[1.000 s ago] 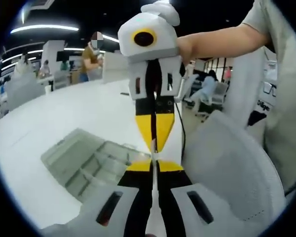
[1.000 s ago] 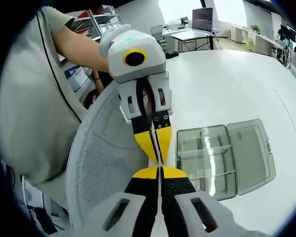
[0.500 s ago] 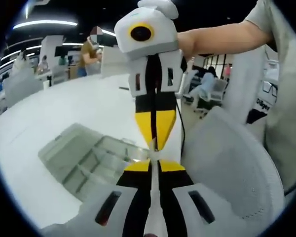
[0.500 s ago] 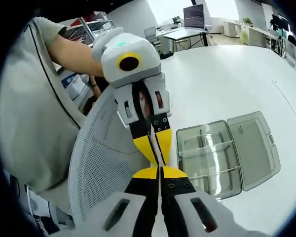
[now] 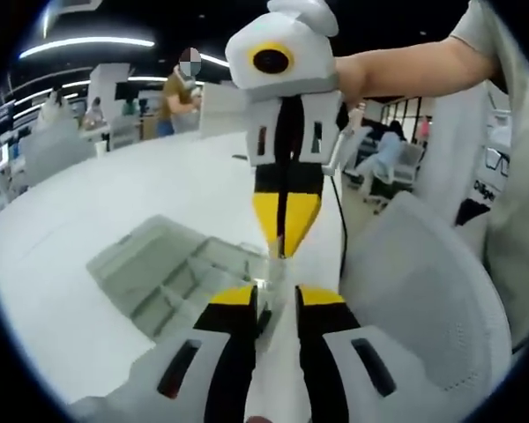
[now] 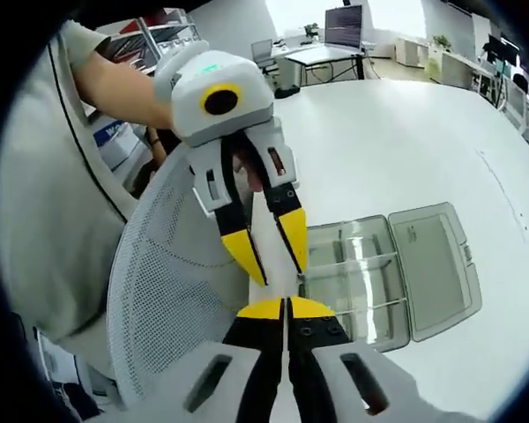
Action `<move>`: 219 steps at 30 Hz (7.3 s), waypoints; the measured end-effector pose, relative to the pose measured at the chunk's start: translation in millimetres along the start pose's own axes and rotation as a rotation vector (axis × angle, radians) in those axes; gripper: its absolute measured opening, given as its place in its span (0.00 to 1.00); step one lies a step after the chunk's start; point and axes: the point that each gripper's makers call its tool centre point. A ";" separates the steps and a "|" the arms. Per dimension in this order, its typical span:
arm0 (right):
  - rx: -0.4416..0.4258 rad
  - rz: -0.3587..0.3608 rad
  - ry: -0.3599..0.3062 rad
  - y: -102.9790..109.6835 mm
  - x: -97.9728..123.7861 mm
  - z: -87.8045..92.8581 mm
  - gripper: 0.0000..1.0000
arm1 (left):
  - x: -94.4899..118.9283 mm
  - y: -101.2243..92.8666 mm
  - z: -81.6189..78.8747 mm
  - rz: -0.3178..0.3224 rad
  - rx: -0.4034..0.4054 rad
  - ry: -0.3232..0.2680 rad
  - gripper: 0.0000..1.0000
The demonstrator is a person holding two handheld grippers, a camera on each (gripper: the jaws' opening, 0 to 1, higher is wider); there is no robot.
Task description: Insert the divider into the dual guide fixture by aligning both edges with the guide slots and pushing it downward to the bottom, including one-sided entry, uneven engagement, binding, and posture correction.
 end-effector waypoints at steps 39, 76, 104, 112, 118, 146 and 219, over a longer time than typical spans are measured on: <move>0.180 0.142 0.189 -44.7 -12.0 -1.0 0.00 | 18.5 18.8 4.4 -0.200 0.060 -0.016 0.59; 0.199 0.121 0.235 -52.8 -26.3 3.3 0.00 | 24.7 20.4 5.7 -0.237 0.098 -0.026 0.62; 0.238 0.112 0.336 -52.3 -27.6 4.2 0.00 | 26.3 25.5 10.6 -0.235 0.120 -0.024 0.60; 0.226 0.123 0.333 -53.4 -25.7 1.7 0.00 | 29.6 26.8 10.8 -0.240 0.125 -0.029 0.59; 0.218 0.125 0.337 -54.3 -26.9 3.7 0.00 | 29.3 26.2 10.8 -0.238 0.130 -0.028 0.58; 0.248 0.112 0.408 -52.2 -28.1 3.5 0.00 | 34.3 30.2 9.6 -0.243 0.135 -0.034 0.57; 0.177 0.092 0.509 -57.2 -32.1 7.8 0.00 | 36.7 29.7 8.9 -0.269 0.138 -0.031 0.56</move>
Point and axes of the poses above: the point that each gripper's makers call its tool centre point, and the gripper's own axes: x roughly backward along the fingers, y roughly to its left, z roughly out of its underside, and after that the axes turned 14 degrees about -y, right-handed
